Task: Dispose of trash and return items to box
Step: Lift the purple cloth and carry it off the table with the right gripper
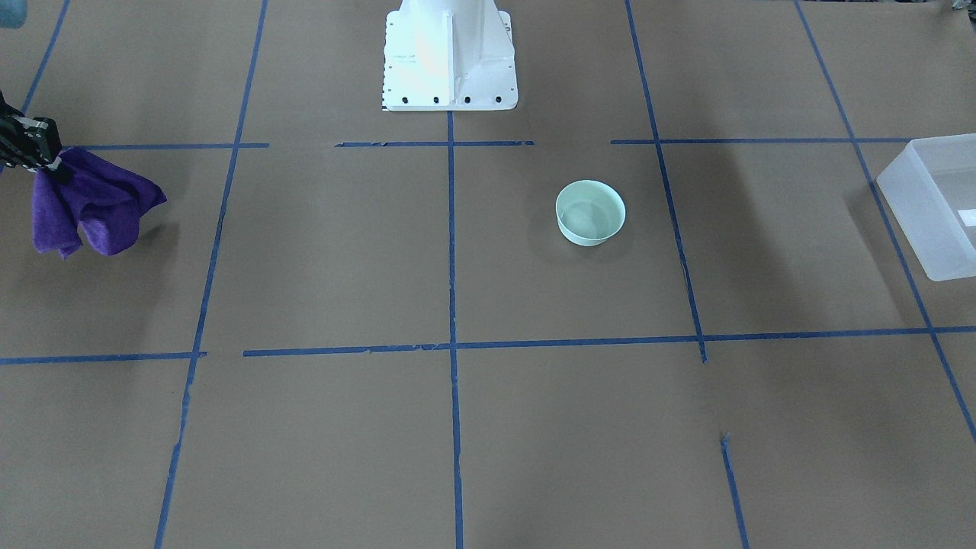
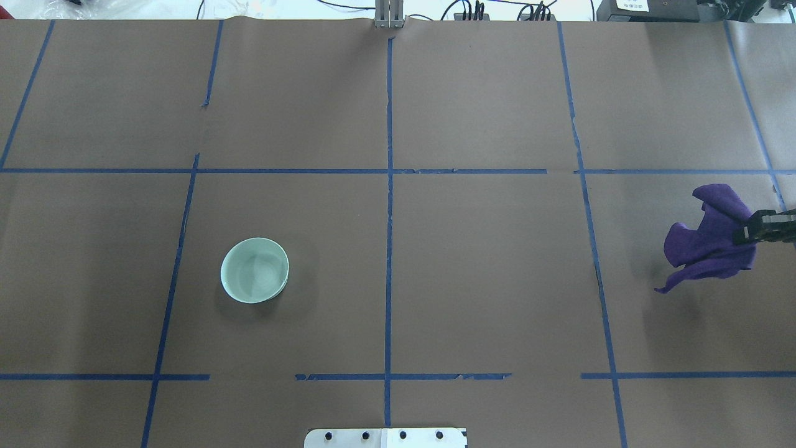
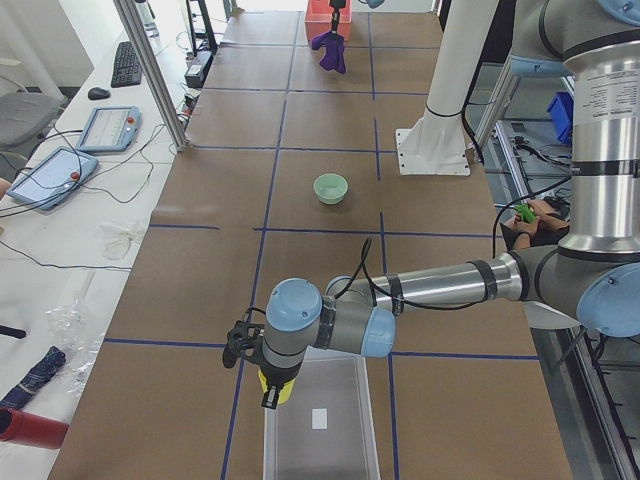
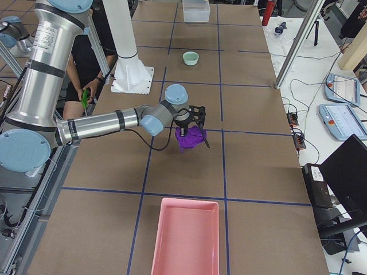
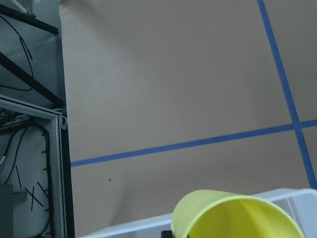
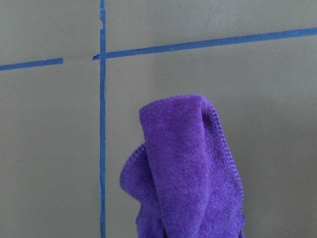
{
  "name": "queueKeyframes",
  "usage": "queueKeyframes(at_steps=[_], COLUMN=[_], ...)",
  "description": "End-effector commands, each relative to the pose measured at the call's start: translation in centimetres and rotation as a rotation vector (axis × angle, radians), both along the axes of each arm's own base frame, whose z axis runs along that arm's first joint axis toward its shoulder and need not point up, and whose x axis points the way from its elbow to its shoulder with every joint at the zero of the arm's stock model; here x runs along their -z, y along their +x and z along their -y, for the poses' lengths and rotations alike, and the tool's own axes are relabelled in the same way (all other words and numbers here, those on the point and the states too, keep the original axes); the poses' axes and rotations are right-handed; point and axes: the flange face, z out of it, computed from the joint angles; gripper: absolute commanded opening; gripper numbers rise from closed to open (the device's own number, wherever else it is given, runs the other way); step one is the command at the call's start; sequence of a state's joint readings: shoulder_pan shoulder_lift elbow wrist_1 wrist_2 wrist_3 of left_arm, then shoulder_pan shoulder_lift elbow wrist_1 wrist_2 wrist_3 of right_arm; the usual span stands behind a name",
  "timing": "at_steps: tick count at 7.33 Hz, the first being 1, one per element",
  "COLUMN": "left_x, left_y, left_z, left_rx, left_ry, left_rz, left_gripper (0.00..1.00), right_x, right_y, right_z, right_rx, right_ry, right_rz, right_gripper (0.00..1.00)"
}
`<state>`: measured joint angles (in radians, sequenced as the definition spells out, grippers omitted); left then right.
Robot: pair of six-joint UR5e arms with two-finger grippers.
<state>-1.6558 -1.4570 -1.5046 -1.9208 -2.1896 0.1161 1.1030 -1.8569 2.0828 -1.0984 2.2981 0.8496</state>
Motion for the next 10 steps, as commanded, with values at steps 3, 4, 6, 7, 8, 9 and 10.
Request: queueKeyframes(at_steps=[3,4,6,7,8,9,10], left_x=[-3.6,-5.2,-7.8,-7.5,-7.2,-6.3,-3.5], left_y=[7.0,8.1,8.9,9.0,9.0,8.9,8.9], left_z=[-4.7,-5.4,-6.3,-6.2,-6.0,-5.4,-4.5], left_rx=[-0.124,-0.155,-0.177,-0.18,-0.183,-0.179,-0.18], left_ry=[-0.038,-0.032,0.0,0.004,0.026,0.063,0.108], left_rz=[-0.12,-0.157,-0.156,-0.161,-0.159,-0.155,-0.152], left_gripper=[0.0,0.0,0.0,0.48,0.99,1.0,1.0], right_x=[1.6,1.3,1.3,1.3,1.2,0.9,0.5], right_y=[9.6,11.3,13.2,14.9,15.6,16.0,16.6], right_z=[1.6,1.7,1.6,1.5,1.5,1.5,1.5], right_rx=[0.015,0.012,-0.017,-0.046,-0.043,-0.05,-0.044], right_ry=[0.136,0.162,0.182,0.198,0.217,0.216,0.223], right_rz=[-0.136,-0.153,-0.164,-0.173,-0.181,-0.193,-0.209], right_gripper=[0.0,0.0,0.0,0.0,0.0,0.0,0.0])
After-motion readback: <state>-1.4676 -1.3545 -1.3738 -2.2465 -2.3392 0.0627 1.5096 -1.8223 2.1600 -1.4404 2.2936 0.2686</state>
